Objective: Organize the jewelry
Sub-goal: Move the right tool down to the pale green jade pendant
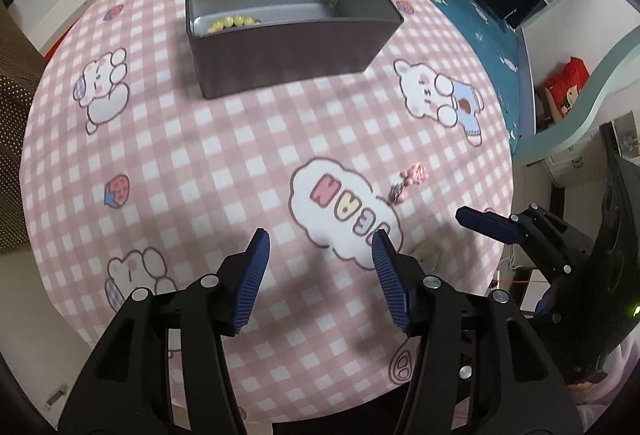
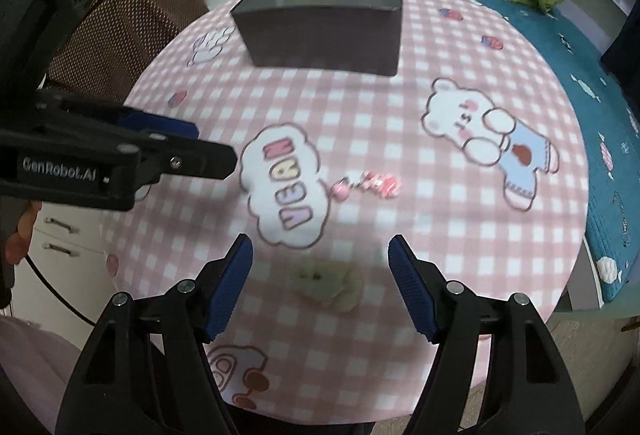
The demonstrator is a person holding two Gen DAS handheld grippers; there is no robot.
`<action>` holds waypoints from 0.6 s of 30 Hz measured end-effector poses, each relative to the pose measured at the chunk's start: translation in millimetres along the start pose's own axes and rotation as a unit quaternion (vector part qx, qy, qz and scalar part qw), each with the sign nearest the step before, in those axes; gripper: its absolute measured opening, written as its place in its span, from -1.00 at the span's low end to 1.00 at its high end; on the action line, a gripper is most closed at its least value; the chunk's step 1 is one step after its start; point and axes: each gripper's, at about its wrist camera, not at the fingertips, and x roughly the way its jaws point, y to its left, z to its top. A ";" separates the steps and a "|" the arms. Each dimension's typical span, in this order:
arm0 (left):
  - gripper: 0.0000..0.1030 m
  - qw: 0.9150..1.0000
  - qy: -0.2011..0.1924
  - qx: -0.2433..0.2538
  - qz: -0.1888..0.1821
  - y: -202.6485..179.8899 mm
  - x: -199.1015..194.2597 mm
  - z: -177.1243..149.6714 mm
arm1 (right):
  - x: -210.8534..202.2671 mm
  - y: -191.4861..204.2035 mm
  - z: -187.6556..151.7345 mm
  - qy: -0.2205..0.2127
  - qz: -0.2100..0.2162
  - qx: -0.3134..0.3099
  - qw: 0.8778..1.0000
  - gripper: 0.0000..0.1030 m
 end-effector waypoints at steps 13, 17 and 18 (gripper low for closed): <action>0.06 0.999 0.024 0.026 -0.022 -16.3 23.8 -0.7 | 9.1 8.5 -14.4 0.014 -0.029 -0.023 0.999 -0.27; 0.06 0.999 0.025 0.034 -0.025 -20.6 26.8 5.4 | 6.8 2.6 -13.3 0.019 -0.048 -0.015 0.999 -0.26; 0.06 0.999 0.026 0.034 -0.025 -21.1 27.5 6.6 | 6.8 1.8 -12.3 0.022 -0.050 -0.015 0.998 -0.20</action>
